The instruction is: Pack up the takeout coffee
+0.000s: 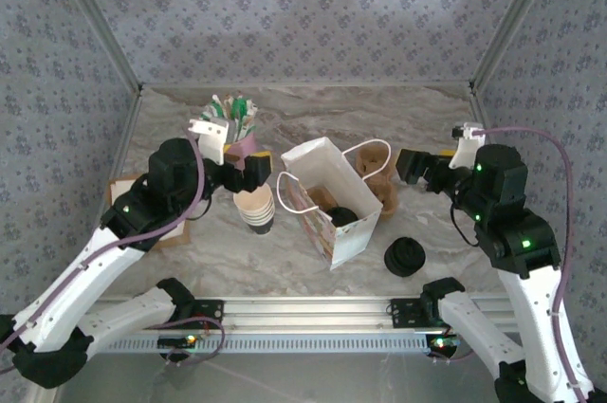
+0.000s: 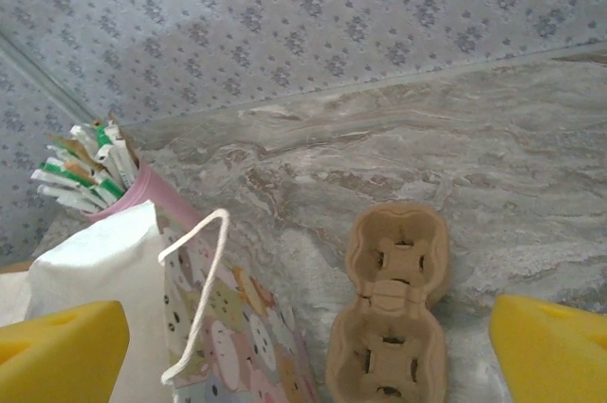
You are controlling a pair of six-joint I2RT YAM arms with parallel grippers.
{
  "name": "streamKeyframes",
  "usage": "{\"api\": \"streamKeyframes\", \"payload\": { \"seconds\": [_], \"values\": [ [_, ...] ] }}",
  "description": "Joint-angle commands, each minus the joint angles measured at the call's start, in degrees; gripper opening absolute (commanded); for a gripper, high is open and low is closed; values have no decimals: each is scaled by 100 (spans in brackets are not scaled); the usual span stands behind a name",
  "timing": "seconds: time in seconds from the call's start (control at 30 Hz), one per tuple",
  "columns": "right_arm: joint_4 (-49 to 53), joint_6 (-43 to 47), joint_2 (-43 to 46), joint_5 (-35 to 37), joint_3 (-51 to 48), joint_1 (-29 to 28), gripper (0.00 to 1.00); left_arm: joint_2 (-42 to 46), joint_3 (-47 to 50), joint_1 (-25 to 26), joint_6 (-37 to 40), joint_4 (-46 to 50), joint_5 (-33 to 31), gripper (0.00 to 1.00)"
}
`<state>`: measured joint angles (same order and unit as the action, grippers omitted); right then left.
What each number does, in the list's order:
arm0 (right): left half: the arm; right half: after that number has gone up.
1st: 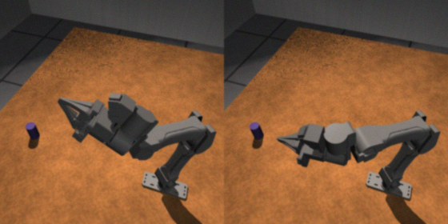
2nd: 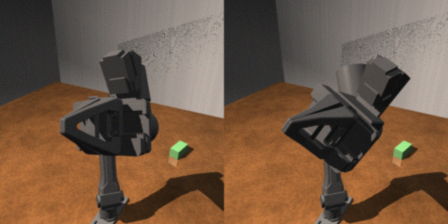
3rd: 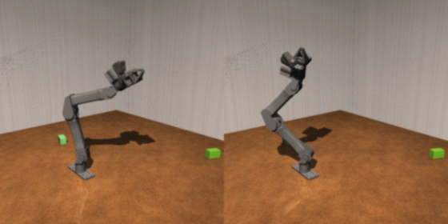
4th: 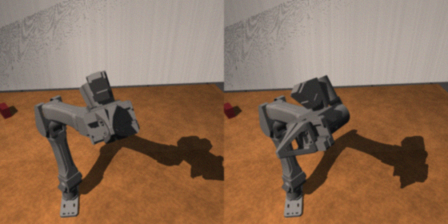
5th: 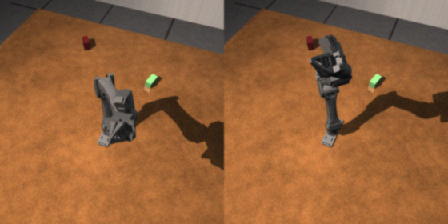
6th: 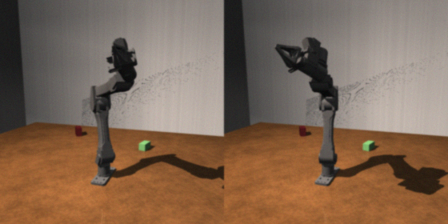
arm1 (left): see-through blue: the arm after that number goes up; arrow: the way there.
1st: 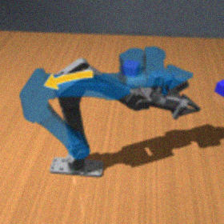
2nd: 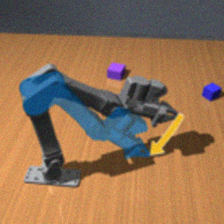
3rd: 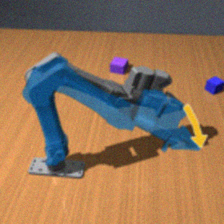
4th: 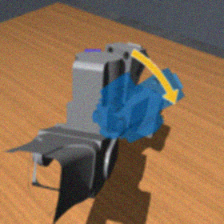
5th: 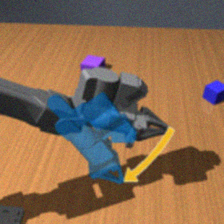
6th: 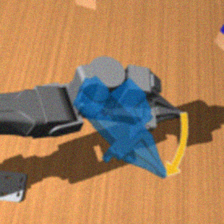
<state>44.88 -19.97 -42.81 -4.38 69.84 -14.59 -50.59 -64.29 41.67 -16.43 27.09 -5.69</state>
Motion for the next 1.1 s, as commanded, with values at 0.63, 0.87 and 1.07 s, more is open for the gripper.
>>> {"api": "streamKeyframes", "payload": {
  "seconds": [0.63, 0.87, 1.07],
  "values": [
    [83, -709, -893, -2043, -103, 1922, 100, 516, 234, -981, -774, 992, -355, 99],
    [-762, -1102, -1407, -2466, -103, 1925, 100, 182, 67, -1639, -751, 1010, 144, 99],
    [-1393, -1350, -2126, -3022, 69, 1832, 100, -428, -362, -2177, -679, 1026, 579, 99]
  ]
}}
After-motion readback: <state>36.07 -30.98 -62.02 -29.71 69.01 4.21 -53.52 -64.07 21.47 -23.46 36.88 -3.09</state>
